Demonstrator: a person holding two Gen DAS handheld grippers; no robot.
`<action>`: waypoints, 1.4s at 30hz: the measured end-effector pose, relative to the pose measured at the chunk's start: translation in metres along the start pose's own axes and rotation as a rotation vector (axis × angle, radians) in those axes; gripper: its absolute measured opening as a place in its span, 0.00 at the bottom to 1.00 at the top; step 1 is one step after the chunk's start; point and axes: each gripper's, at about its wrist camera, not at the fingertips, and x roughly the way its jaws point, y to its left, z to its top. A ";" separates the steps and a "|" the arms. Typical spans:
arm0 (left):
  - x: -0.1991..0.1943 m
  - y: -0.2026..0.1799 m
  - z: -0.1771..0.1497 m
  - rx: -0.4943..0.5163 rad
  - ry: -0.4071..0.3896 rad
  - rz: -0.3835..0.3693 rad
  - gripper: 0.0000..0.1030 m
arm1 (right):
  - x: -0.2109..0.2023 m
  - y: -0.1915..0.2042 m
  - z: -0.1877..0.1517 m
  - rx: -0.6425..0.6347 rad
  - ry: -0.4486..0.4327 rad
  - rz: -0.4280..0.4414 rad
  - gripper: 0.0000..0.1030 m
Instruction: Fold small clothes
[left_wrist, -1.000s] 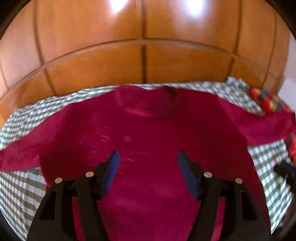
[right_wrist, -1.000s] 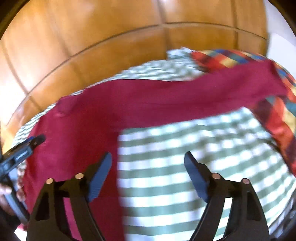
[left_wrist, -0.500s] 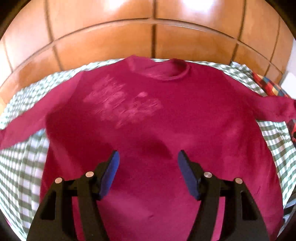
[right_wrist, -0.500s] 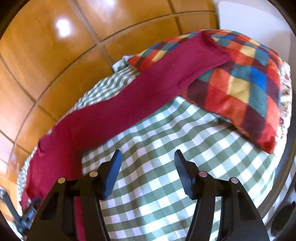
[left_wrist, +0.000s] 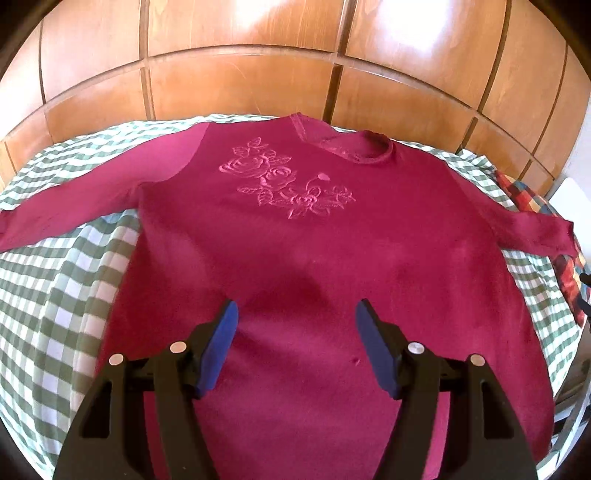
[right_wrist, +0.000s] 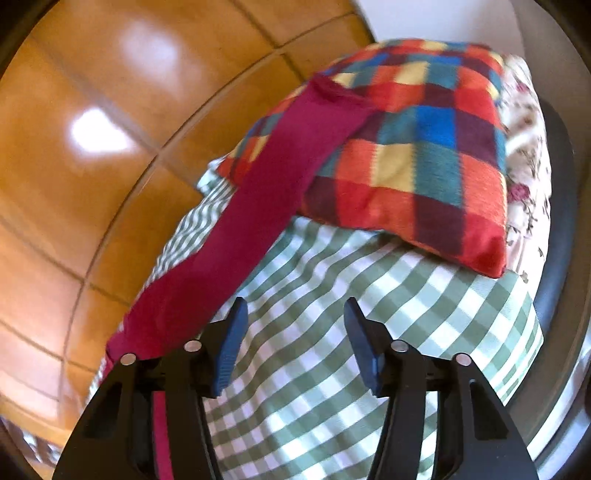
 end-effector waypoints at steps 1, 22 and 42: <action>0.000 0.001 -0.001 0.003 0.002 0.003 0.64 | 0.003 -0.002 0.005 0.011 -0.007 -0.004 0.52; 0.018 0.000 0.009 -0.027 0.044 0.003 0.70 | 0.050 0.075 0.125 -0.077 -0.067 -0.006 0.08; 0.003 0.047 0.038 -0.187 0.046 -0.190 0.69 | 0.099 0.400 -0.121 -0.644 0.354 0.516 0.08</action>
